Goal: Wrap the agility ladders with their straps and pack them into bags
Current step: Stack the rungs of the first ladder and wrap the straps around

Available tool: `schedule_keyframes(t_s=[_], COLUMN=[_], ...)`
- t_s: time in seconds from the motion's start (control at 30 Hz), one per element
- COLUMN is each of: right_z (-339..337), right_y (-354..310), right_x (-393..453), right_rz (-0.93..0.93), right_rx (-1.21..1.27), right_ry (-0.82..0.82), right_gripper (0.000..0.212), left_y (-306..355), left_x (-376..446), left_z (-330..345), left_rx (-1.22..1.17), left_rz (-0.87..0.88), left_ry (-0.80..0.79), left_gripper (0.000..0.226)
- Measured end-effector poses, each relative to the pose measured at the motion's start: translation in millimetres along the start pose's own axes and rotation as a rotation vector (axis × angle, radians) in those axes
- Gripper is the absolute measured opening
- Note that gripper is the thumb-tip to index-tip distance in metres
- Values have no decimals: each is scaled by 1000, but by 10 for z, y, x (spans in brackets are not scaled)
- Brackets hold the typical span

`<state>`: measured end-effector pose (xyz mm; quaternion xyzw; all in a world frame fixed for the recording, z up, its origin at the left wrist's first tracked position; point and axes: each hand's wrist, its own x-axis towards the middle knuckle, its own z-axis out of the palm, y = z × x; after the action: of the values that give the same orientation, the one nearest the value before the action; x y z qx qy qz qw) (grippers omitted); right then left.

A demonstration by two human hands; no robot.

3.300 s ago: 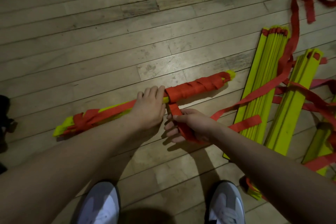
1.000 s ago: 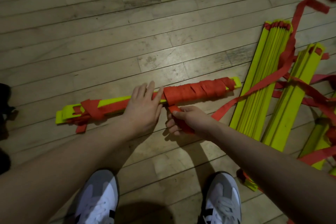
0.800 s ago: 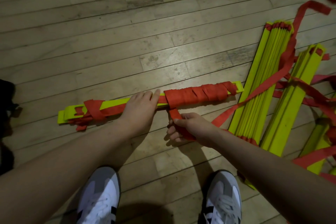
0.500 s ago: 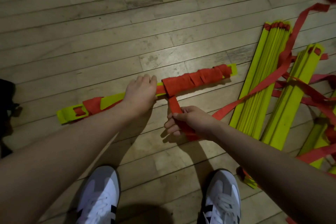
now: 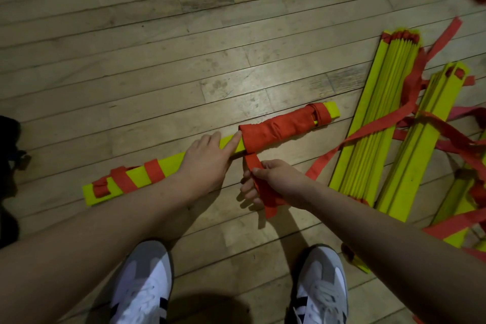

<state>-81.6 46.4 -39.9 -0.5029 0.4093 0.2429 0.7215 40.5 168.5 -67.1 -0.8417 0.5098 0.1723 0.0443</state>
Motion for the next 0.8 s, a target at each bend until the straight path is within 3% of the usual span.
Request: schedule_keyframes(t_s=[0.2,0.6,0.8], right_z=[43,46,51], right_y=[67,-95,-208], right_x=[6,-3,-11], right_rz=[-19,-115,-143], right_rx=[15,-71,-80], right_ry=[51,104,102], right_gripper=[22,21,21], left_y=[14,-22,-45], left_x=[22,206,360], left_z=[-81,-249,-320], left_rx=[-60,-101,-44], left_rz=[-140,-210,-252], left_ry=[-11,-4,-14], left_gripper=[54,37,44])
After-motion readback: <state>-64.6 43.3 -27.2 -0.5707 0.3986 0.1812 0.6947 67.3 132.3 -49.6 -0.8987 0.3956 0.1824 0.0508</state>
